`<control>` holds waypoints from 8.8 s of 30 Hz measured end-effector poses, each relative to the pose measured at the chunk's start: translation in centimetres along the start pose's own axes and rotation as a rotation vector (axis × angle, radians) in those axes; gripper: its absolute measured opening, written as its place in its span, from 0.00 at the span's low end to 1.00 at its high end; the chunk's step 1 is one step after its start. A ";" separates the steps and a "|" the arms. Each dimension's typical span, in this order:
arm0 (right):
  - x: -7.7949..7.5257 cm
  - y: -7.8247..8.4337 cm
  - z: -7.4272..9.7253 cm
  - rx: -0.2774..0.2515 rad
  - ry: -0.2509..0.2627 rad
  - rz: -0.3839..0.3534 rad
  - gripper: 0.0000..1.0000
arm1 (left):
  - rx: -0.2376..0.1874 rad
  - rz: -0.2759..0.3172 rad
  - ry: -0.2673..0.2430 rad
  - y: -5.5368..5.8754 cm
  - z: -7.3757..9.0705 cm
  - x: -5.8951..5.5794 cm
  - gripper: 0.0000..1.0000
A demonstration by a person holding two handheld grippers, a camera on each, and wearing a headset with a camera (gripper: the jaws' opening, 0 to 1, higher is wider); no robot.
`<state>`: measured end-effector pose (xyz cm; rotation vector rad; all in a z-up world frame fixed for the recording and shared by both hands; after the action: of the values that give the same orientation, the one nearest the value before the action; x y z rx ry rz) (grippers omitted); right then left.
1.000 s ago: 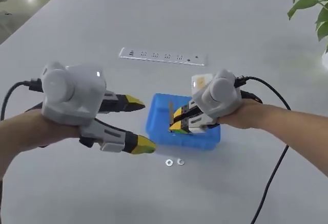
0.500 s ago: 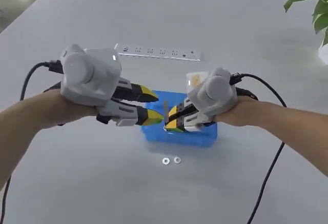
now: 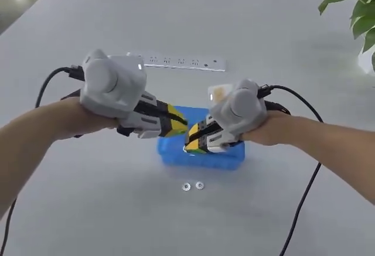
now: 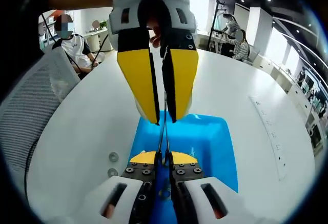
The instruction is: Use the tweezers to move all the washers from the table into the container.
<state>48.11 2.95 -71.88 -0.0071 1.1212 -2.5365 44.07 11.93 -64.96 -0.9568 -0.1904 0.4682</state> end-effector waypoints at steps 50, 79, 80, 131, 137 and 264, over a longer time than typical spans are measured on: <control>1.4 0.7 7.5 -0.016 0.185 -0.087 0.38 | -0.008 0.013 -0.022 -1.9 1.5 0.2 0.06; 5.4 0.9 11.9 -0.043 0.311 -0.173 0.65 | 0.023 -0.003 -0.059 -3.6 4.8 -2.3 0.06; 5.5 0.9 12.0 -0.045 0.314 -0.176 0.66 | 0.023 -0.003 -0.059 -3.6 4.9 -2.4 0.06; 10.4 3.1 11.8 -0.029 0.364 -0.269 0.78 | 0.013 -0.042 0.037 -1.2 2.6 -6.8 0.05; 10.6 3.3 11.6 -0.029 0.362 -0.277 0.78 | 0.015 -0.042 0.042 -0.9 2.3 -7.0 0.05; 8.6 -1.2 0.0 -0.067 0.105 -0.088 0.07 | 0.075 -0.069 0.090 1.2 0.6 -6.9 0.06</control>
<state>39.64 0.86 -72.26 0.0610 1.2717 -2.6019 37.35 9.73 -65.31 -0.8931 -0.1230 0.3661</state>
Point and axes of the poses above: the centre of the closed fingertips' face, and the gripper's own axes: z roughly backward along the fingers, x roughly to its left, y roughly out of its underside, the point moved 8 cm from there along z, roughly backward along the fingers, and after that the axes turned 5 degrees about z, right-handed, at the moved point
